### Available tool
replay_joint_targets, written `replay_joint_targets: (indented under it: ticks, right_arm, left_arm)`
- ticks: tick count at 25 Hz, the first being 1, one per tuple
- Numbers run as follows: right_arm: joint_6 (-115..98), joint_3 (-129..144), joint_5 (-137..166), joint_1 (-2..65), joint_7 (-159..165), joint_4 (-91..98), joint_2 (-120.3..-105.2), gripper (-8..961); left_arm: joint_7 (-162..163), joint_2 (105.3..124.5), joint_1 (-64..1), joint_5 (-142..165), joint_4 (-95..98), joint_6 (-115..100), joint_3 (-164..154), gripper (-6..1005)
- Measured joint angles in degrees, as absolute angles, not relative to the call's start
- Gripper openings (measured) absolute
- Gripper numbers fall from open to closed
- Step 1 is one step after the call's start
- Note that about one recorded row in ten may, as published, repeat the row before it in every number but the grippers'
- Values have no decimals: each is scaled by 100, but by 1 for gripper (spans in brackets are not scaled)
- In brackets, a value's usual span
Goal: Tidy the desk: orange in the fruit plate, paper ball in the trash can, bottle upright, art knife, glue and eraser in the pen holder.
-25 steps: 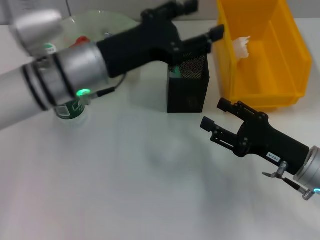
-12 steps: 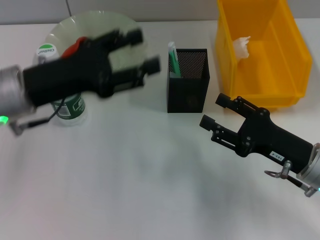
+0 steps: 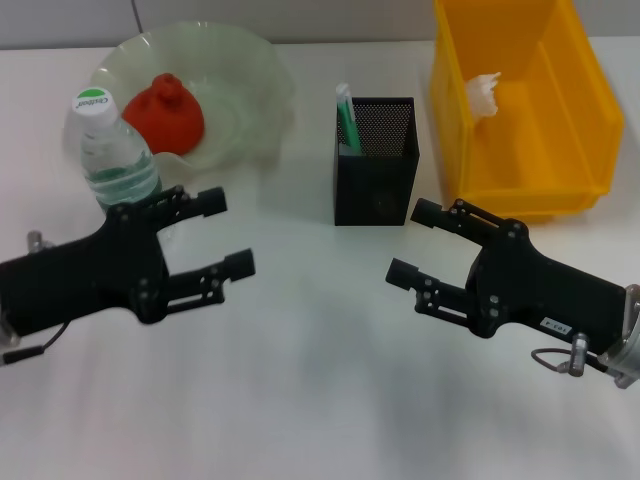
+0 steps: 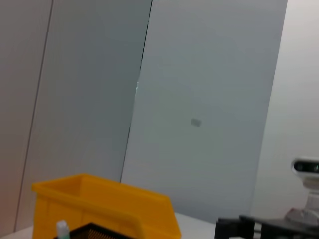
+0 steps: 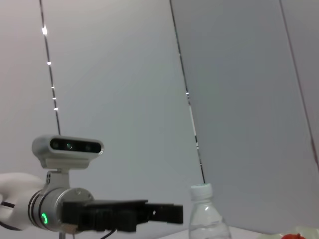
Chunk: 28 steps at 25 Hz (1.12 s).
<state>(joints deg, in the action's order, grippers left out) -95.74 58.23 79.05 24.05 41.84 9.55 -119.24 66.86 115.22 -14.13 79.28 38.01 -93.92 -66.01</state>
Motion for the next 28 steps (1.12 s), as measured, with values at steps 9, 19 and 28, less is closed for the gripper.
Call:
replay_joint_targets:
  ticks: [9, 19, 28]
  right_arm:
    - [-9537, 5827, 8576, 2538, 4636, 1338, -11923, 752]
    - [-9433, 5827, 8588, 2565, 4642, 1358, -11933, 752]
    - [-9319, 5826, 8584, 2571, 4646, 1360, -11948, 751]
  left_arm:
    - [5969, 11532, -1243, 8008, 3360, -9430, -6552, 802]
    - [5953, 11536, -1310, 8018, 3164, -9396, -6594, 802]
    - [5962, 11559, -1387, 8033, 3141, -9364, -6604, 802]
